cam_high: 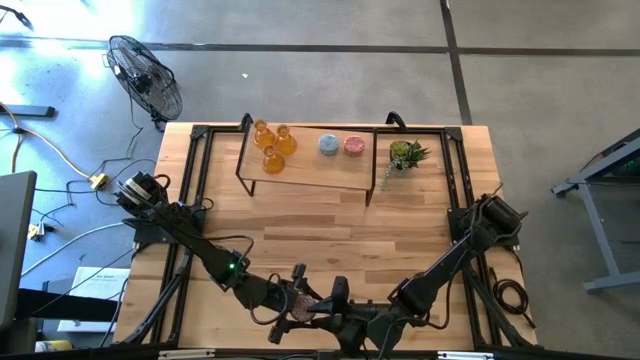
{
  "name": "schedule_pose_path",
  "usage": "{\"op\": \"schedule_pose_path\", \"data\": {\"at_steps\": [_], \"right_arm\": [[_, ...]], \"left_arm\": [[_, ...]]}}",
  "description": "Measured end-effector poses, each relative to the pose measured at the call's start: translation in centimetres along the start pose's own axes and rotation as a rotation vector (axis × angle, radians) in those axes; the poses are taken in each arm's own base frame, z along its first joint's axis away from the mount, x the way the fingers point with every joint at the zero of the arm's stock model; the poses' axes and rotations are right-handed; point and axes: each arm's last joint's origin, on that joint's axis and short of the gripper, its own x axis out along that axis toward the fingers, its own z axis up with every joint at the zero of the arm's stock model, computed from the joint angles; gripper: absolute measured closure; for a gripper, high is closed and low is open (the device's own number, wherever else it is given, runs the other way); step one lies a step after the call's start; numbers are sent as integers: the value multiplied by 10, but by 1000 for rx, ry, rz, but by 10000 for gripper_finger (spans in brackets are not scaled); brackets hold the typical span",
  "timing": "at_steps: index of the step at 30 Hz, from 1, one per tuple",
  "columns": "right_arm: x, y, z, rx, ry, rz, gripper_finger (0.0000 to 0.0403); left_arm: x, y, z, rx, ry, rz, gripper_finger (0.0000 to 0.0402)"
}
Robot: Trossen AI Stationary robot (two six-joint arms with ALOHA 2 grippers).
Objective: Pick & Place candle stick holders
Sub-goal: Put the red scented candle on the shelf
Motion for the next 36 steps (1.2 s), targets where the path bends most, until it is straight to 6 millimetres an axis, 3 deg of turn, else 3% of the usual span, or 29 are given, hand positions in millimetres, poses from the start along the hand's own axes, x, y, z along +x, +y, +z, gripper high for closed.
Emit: {"op": "schedule_pose_path", "data": {"at_steps": [4,8,19,26,31,36], "right_arm": [[0,0,-2,0,38,-33,226],[-2,3,-7,-105,118,-61,226],[-6,6,-5,-385,139,-67,226],[-9,7,2,-342,104,-100,226],[-17,13,10,-161,61,-126,226],[-21,17,12,-168,56,-122,226]], "left_arm": [[0,1,0,3,3,13,125],[0,2,-1,7,13,31,126],[0,1,2,-14,-23,25,126],[0,0,4,-21,-40,14,126],[-1,0,6,-28,-50,12,126],[-1,0,7,-36,-51,-3,126]]}}
